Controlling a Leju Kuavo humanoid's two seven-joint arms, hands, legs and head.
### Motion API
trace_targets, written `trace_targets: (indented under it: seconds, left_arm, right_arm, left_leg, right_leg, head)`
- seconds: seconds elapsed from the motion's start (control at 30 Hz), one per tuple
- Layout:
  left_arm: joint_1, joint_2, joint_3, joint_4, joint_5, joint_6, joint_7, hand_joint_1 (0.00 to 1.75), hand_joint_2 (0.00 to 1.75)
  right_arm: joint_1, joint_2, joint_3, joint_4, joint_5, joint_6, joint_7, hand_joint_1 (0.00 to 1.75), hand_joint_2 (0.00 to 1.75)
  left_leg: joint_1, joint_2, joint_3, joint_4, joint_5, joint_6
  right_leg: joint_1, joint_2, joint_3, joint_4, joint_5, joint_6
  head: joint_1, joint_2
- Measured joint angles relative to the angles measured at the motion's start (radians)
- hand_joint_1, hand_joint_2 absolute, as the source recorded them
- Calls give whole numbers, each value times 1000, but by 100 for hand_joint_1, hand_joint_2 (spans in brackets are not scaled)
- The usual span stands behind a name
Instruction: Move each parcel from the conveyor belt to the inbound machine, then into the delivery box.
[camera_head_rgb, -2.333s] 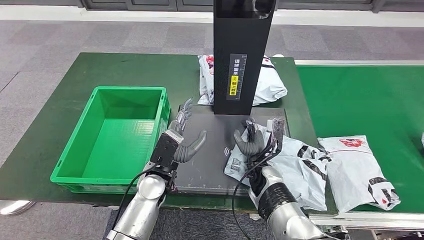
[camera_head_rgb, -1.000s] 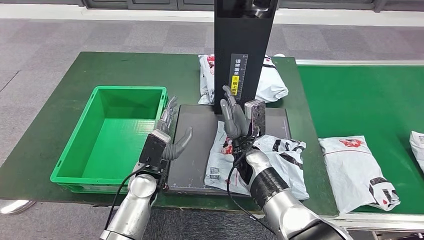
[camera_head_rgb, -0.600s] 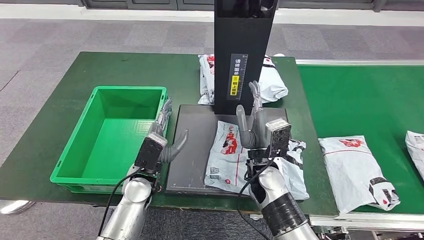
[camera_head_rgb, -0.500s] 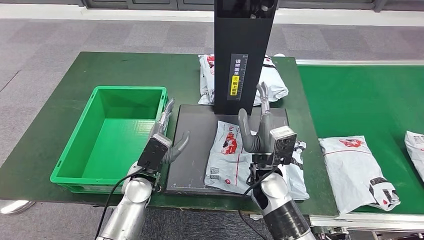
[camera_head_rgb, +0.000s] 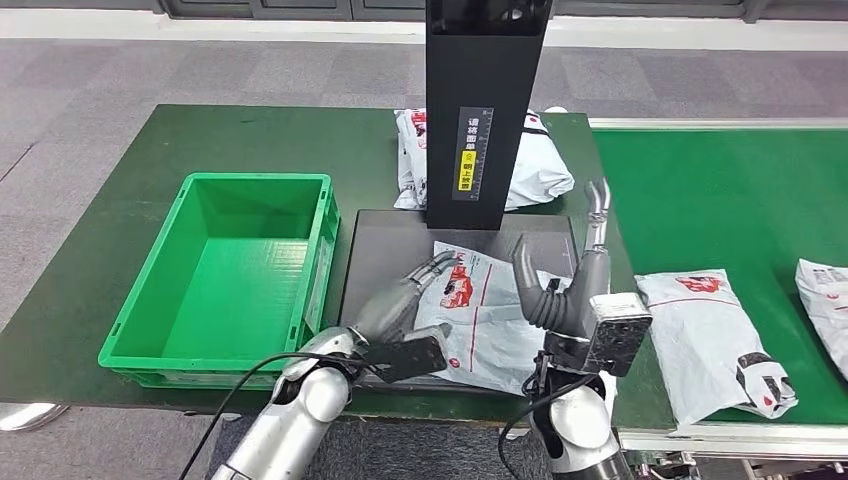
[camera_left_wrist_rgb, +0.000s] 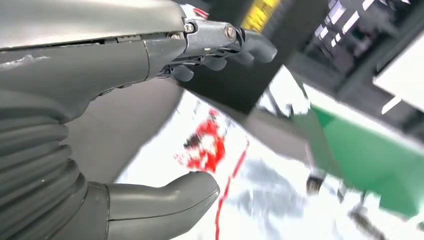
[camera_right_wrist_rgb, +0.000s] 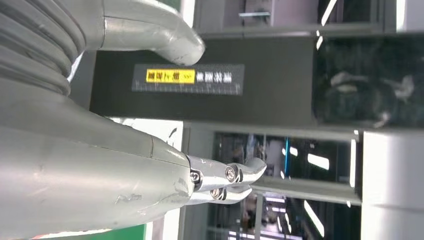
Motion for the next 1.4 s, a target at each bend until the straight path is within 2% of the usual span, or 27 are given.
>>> trace_targets:
  seconds: [0.1,0.33,0.53,0.73,0.77,0.8,0.9,0.93,1.13,1.4]
  left_arm:
    - [-33,0,-85,65,-40,-7,0,0,175]
    - [-104,-5,-227,196,-106,-36,-30,0,175]
    - [-183,-41,-383,349,-124,-76,-84,0,175]
    - [-234,-73,-518,452,-150,-99,-67,0,175]
    - [-241,-77,-534,465,-157,-93,-57,6,175]
    - [-248,-79,-549,478,-168,-85,-41,31,175]
    - [-271,-86,-605,515,-212,-59,25,156,175]
    - [-279,-88,-626,527,-221,-49,47,175,175]
    - [-341,-99,-723,589,-222,2,116,175,175]
    - [-383,-100,-768,618,-217,32,141,175,175]
  right_arm:
    - [14,0,-17,-30,4,-11,0,0,175]
    - [36,0,-22,-67,11,-49,2,0,175]
    - [54,-1,-24,-98,16,-81,14,0,175]
    - [74,-8,-26,-132,16,-95,14,0,175]
    - [77,-9,-27,-135,16,-97,11,0,175]
    - [79,-10,-29,-138,15,-102,6,0,175]
    - [88,-12,-36,-144,6,-121,-16,0,175]
    - [91,-14,-37,-146,2,-126,-22,0,175]
    - [96,-26,-37,-146,-38,-147,-58,0,175]
    - [95,-40,-37,-146,-62,-153,-73,0,175]
  left_leg:
    - [0,-1,0,0,0,0]
    - [0,0,0,0,0,0]
    - [0,0,0,0,0,0]
    - [0,0,0,0,-1,1]
    - [0,0,0,0,-1,1]
    - [0,0,0,0,-1,1]
    - [0,0,1,0,-1,1]
    - [0,0,1,0,-1,1]
    - [0,0,3,0,-1,1]
    - [0,0,8,-1,-1,2]
  right_leg:
    - [0,-1,1,0,0,0]
    - [0,0,0,0,0,0]
    - [0,0,0,0,0,0]
    - [0,0,0,0,0,0]
    - [0,0,0,0,0,0]
    - [0,0,0,0,0,0]
    - [0,0,1,1,0,0]
    - [0,0,1,1,0,0]
    - [0,0,4,0,0,0]
    - [1,0,8,0,-1,0]
  head:
    - [0,0]
    - [0,0]
    - [0,0]
    - [0,0]
    - [0,0]
    - [0,0]
    - [0,0]
    - [0,0]
    - [0,0]
    - [0,0]
